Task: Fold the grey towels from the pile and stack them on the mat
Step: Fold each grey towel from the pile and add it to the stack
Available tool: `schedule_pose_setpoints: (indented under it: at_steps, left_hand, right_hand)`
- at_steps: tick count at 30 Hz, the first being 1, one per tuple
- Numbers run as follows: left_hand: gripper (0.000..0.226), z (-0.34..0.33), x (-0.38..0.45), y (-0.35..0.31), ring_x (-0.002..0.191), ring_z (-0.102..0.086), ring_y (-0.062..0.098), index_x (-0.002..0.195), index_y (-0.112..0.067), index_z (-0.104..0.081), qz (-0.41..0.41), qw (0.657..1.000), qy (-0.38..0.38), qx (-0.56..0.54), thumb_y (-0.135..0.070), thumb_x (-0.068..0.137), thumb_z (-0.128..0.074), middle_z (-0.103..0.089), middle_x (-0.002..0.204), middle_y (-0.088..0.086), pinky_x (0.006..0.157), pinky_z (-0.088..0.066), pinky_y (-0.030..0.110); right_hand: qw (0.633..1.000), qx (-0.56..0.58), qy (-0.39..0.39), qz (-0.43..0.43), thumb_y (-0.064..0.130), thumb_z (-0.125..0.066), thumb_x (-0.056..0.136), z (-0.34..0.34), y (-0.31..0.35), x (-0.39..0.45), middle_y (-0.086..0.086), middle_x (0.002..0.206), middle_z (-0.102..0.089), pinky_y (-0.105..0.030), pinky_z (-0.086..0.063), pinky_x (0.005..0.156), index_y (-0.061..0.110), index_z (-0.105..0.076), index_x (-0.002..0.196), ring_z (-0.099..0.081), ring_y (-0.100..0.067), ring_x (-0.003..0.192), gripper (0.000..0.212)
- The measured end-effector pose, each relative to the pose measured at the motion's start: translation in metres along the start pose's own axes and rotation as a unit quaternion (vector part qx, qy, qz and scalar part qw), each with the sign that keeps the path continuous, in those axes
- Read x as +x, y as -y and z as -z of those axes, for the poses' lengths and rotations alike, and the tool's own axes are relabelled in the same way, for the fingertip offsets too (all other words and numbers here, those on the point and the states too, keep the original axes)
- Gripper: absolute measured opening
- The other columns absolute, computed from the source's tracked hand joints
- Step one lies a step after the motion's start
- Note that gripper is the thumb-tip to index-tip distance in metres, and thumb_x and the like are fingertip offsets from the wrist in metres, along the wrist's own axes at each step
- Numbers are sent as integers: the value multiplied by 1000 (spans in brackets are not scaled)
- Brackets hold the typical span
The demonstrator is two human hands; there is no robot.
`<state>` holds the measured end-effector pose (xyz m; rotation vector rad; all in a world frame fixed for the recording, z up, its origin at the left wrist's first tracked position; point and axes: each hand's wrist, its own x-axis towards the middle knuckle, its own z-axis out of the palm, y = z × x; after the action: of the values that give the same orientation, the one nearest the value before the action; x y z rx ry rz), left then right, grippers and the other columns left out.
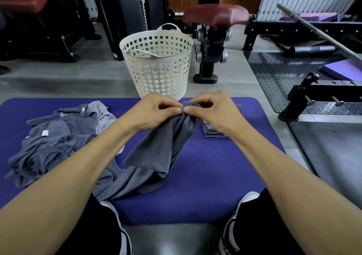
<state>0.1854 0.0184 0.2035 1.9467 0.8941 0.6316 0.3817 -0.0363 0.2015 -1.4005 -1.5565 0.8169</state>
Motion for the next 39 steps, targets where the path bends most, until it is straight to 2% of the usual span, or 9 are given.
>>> schedule_pose_setpoints:
  at_steps: [8,13,19,21,25,28,31,35,39]
  left_hand:
    - [10,-7,0,7,84,-63,2,95,-18,-72,21,1000,17,4,-11,93,-66,-73,91,-5,80,-49,16]
    - [19,-2,4,49,67,-49,13,75,-13,-63,128,957,8,259,-23,89,-69,-57,69,-3,62,-39,29]
    - [15,10,-1,79,85,-59,21,90,-9,-69,261,911,18,317,-20,93,-59,-70,96,6,76,-49,33]
    - [17,11,-5,82,84,-64,27,87,-14,-64,285,907,17,309,-20,97,-51,-68,97,10,69,-52,33]
    - [19,4,-1,58,56,-69,18,88,-14,-56,192,961,-103,169,-13,102,-43,-63,80,8,41,-48,23]
    - [22,-3,0,25,51,-62,5,86,-19,-59,64,983,-127,117,-8,101,-47,-62,75,-3,51,-46,15]
    - [25,-3,-1,11,65,-60,1,87,-27,-66,-16,984,-130,124,-9,98,-52,-67,76,-12,67,-50,21]
    - [26,0,-3,7,70,-65,18,84,-28,-71,-11,989,-135,67,-10,96,-56,-71,78,-7,66,-57,38]
    - [30,1,-6,-1,63,-62,6,79,-26,-72,-2,990,-142,2,-5,95,-59,-72,72,-5,57,-55,25]
  right_hand:
    - [994,-83,-69,23,17,-72,81,-4,-4,5,-5,62,-68,-38,-53,56,8,-75,74,-56,-8,56,12]
    - [989,-34,-142,-20,13,-67,83,2,-15,13,-20,64,-63,-43,-52,53,-2,-68,69,-51,-15,54,20]
    - [980,-63,-182,-42,15,-64,83,6,-33,20,-30,68,-59,-32,-40,49,-9,-62,72,-45,-18,54,26]
    - [981,-70,-173,-42,14,-65,85,5,-35,20,-27,69,-62,-30,-42,52,-7,-64,73,-48,-17,55,25]
    - [985,-115,-122,-32,15,-68,88,2,-38,20,-3,63,-64,-30,-50,61,6,-68,74,-56,-11,58,17]
    - [990,-120,-79,-1,17,-71,88,-5,-32,18,10,68,-65,-17,-47,63,12,-71,81,-58,-2,62,9]
    - [995,-78,-54,44,17,-71,88,-13,-20,17,3,78,-71,-24,-52,68,9,-74,88,-65,-10,73,8]
    - [998,6,-10,57,20,-72,88,-19,-5,10,6,86,-75,-29,-58,80,15,-77,97,-70,-10,84,11]
    - [999,0,1,50,21,-79,82,-21,-4,9,2,81,-75,-41,-58,79,14,-77,92,-71,-18,81,12]
